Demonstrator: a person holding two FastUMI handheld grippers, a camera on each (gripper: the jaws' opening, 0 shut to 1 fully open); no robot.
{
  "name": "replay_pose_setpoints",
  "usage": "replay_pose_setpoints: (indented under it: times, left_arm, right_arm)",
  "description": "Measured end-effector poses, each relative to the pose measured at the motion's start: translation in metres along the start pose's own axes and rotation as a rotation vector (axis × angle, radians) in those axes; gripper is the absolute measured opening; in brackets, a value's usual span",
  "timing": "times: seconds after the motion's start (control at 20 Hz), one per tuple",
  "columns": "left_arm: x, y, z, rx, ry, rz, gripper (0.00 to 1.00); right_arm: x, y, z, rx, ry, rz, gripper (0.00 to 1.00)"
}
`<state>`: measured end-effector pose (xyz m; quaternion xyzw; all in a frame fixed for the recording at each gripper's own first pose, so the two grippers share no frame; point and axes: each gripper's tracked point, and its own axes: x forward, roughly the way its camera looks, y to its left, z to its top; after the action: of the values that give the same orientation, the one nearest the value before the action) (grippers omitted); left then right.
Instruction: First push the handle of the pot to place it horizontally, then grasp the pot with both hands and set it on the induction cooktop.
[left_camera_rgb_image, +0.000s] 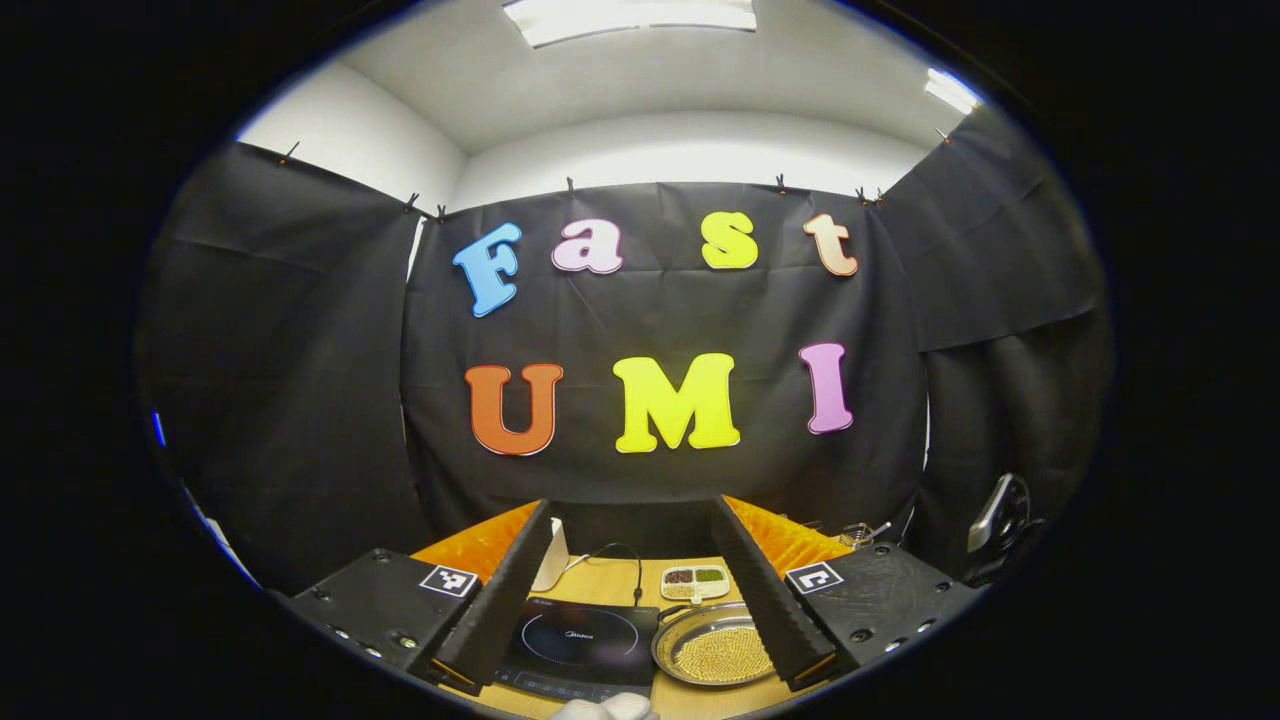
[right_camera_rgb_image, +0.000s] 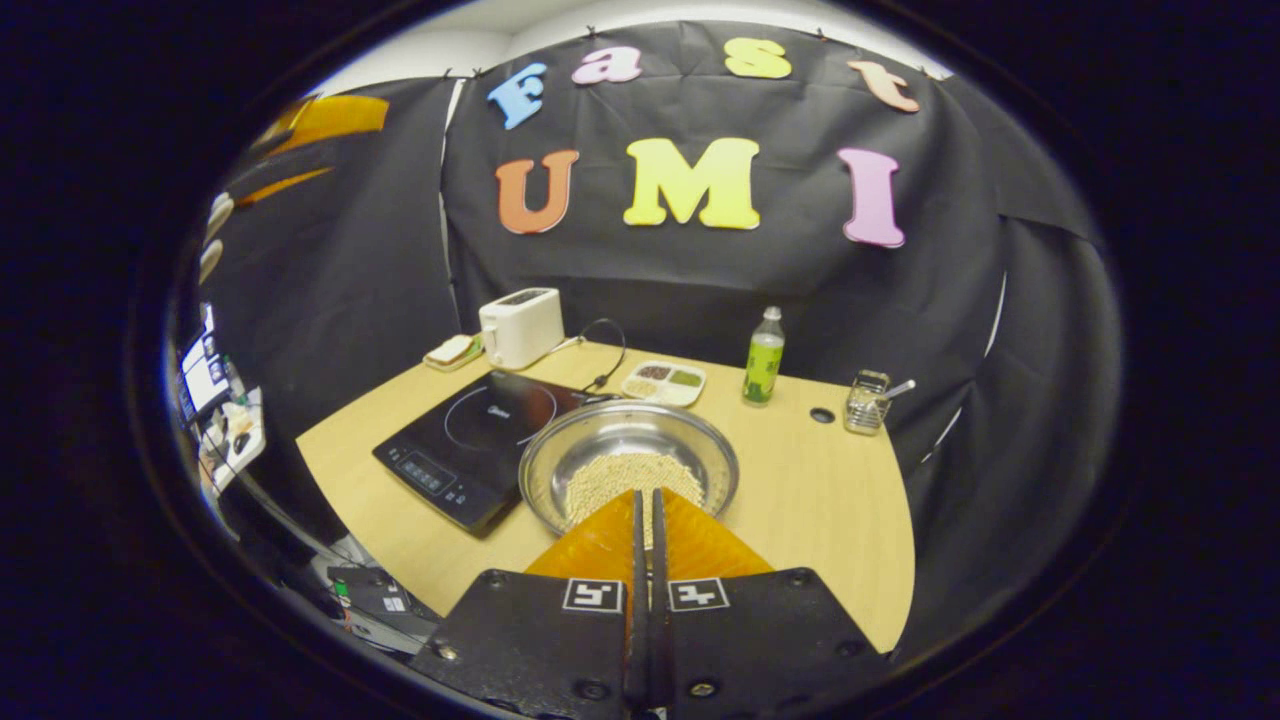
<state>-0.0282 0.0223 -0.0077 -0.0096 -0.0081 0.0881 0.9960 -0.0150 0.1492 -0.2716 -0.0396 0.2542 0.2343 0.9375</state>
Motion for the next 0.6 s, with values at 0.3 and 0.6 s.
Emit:
replay_pose_setpoints:
  times: [0.3, 0.6]
  left_arm:
    - [-0.003, 0.007, -0.006, 0.025, 0.021, 0.033, 0.96]
    - [-0.004, 0.010, -0.013, 0.050, 0.046, 0.069, 0.96]
  right_arm:
    - [0.044, 0.015, -0.067, 0.006, 0.159, 0.074, 0.01]
    - [0.077, 0.025, -0.103, -0.022, 0.257, 0.109, 0.01]
